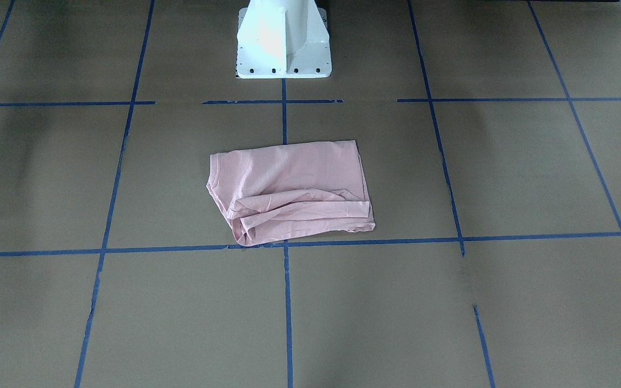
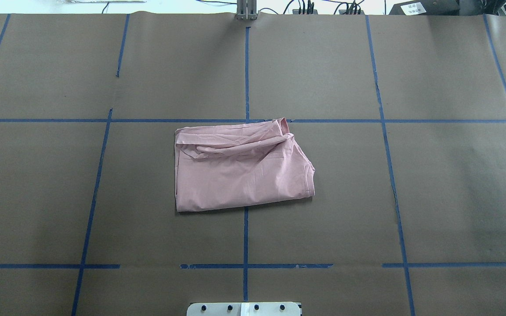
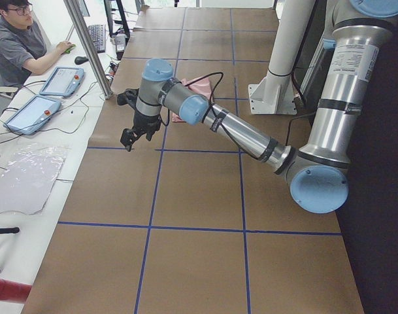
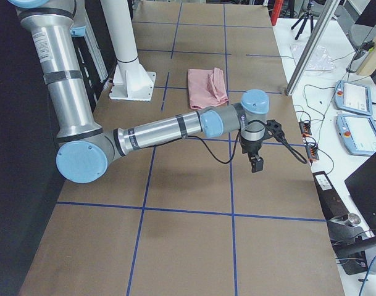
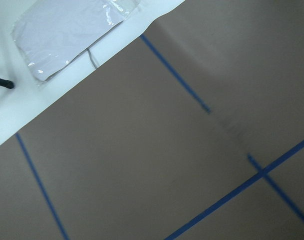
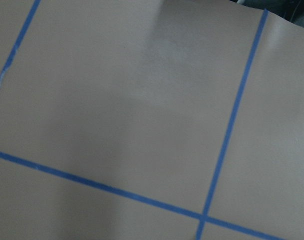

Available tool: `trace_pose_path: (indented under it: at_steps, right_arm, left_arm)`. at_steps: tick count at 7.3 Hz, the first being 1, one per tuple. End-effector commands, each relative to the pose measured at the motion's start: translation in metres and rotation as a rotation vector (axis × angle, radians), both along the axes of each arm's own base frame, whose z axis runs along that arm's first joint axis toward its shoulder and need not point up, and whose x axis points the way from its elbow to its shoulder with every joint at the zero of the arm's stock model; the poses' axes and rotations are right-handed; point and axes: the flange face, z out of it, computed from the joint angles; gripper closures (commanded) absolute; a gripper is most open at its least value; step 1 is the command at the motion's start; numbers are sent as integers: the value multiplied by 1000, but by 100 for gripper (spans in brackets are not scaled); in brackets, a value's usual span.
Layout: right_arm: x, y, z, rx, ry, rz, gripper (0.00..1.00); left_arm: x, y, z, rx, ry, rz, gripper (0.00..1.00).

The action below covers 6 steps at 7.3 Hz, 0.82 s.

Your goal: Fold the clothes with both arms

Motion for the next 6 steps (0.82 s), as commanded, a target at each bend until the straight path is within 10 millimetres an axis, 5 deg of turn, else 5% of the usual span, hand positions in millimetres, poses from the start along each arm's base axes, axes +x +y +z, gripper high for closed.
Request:
trace_pose_path:
  at_steps: [1, 2, 3, 4, 6]
  right_arm:
    - [36, 75, 94, -144, 20, 17, 0]
    - [63, 90, 105, -171, 9, 72, 0]
    - [63, 110, 128, -224, 1, 79, 0]
    - [62, 131, 138, -250, -14, 79, 0]
    - [57, 138, 134, -260, -29, 73, 0]
  left_arm:
    - [-48, 40, 98, -164, 95, -13, 0]
    - [-49, 41, 139, -244, 92, -19, 0]
    - [-74, 44, 173, -281, 99, -72, 0]
    - [-77, 52, 191, -335, 103, -82, 0]
    - [-78, 71, 219, -405, 109, -86, 0]
